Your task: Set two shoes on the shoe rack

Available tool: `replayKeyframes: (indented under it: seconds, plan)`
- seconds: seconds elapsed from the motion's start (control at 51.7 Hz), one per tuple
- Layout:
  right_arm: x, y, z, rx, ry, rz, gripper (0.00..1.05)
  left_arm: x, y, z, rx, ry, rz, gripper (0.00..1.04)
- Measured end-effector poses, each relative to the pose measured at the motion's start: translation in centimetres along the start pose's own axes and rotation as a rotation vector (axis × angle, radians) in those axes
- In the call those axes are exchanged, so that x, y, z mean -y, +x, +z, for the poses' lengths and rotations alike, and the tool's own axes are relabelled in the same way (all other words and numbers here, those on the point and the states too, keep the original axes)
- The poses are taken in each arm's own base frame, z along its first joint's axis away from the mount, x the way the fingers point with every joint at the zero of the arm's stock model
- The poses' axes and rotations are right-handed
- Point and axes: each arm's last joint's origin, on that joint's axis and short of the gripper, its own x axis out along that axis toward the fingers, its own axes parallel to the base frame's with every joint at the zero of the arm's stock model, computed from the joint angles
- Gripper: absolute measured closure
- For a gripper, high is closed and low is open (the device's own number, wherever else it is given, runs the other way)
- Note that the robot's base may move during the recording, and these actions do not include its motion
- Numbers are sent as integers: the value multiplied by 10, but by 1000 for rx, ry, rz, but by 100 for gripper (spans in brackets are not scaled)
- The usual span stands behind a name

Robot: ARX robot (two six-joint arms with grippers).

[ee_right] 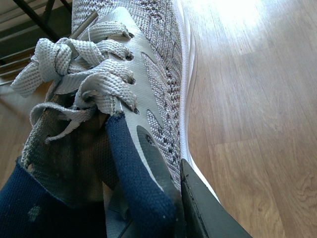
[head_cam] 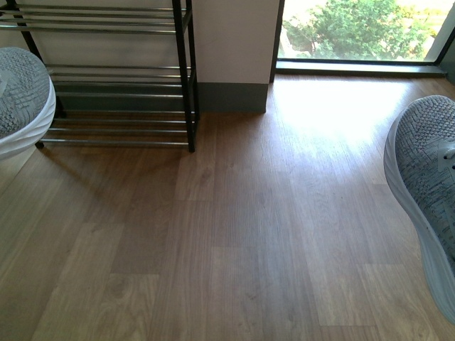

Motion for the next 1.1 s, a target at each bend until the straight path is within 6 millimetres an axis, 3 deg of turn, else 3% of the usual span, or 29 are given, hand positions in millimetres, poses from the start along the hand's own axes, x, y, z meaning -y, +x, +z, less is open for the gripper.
replayKeyframes:
  seconds: [1.102]
  plan:
    - [-1, 0, -1, -3, -2, 6, 103, 0, 0, 0, -1, 0, 3, 103]
